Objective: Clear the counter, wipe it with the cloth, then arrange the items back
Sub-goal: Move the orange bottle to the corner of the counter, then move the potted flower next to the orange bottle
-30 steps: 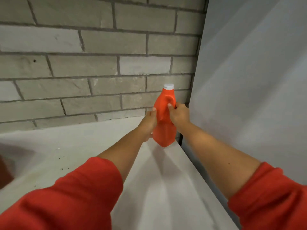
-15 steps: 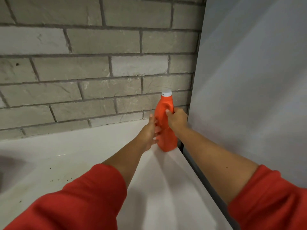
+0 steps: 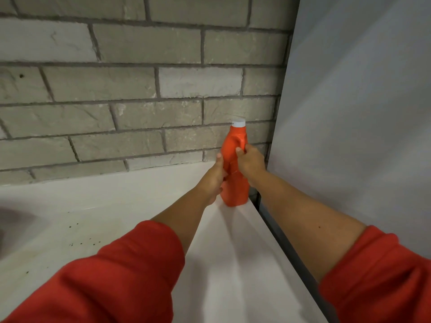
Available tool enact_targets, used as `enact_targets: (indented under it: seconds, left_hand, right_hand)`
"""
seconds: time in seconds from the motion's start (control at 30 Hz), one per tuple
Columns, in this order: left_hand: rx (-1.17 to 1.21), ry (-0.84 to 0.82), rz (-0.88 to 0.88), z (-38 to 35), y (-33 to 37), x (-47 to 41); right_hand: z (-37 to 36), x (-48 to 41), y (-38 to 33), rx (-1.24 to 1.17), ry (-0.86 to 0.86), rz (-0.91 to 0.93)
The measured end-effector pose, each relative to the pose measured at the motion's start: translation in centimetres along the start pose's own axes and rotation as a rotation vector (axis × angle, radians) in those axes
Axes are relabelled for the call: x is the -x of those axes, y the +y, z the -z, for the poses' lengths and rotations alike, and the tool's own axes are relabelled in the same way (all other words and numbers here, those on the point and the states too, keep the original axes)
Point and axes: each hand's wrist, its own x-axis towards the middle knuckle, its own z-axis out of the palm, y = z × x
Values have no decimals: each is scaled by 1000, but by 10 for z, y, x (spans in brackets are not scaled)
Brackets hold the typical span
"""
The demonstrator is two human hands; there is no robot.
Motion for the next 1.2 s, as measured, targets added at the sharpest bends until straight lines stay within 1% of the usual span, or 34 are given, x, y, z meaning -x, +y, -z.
enact_targets:
  seconds: [0.13, 0.27, 0.37, 0.43, 0.5, 0.67, 0.77, 0.9, 1.0, 1.2]
  left_hand:
    - [-179, 28, -12, -1, 11, 12]
    - [-255, 34, -14, 7, 16, 21]
    - [-347, 58, -12, 19, 17, 28]
    - [-399, 71, 11, 28, 16, 34]
    - [-441, 67, 43, 37, 14, 44]
    - [-553, 73, 51, 60, 13, 77]
    - [-642, 97, 29, 81, 17, 108]
    - [-716, 100, 34, 109, 18, 157]
    - [-755, 90, 25, 126, 13, 194]
    - [-870, 85, -52, 170, -4, 274]
  right_hand:
    - [0, 1, 2, 9, -46, -22]
    - [-2, 5, 5, 40, -105, -112]
    - [1, 13, 2, 26, -20, -198]
    - [0, 23, -1, -34, -17, -219]
    - [-5, 36, -7, -46, -86, -190]
    - [-17, 80, -34, 58, -344, -109]
    - [-23, 113, -50, 122, -439, -46]
    - [-31, 161, -68, 185, -557, -10]
    - [-38, 200, -77, 204, -600, 15]
    - [-54, 284, -95, 249, -651, 48]
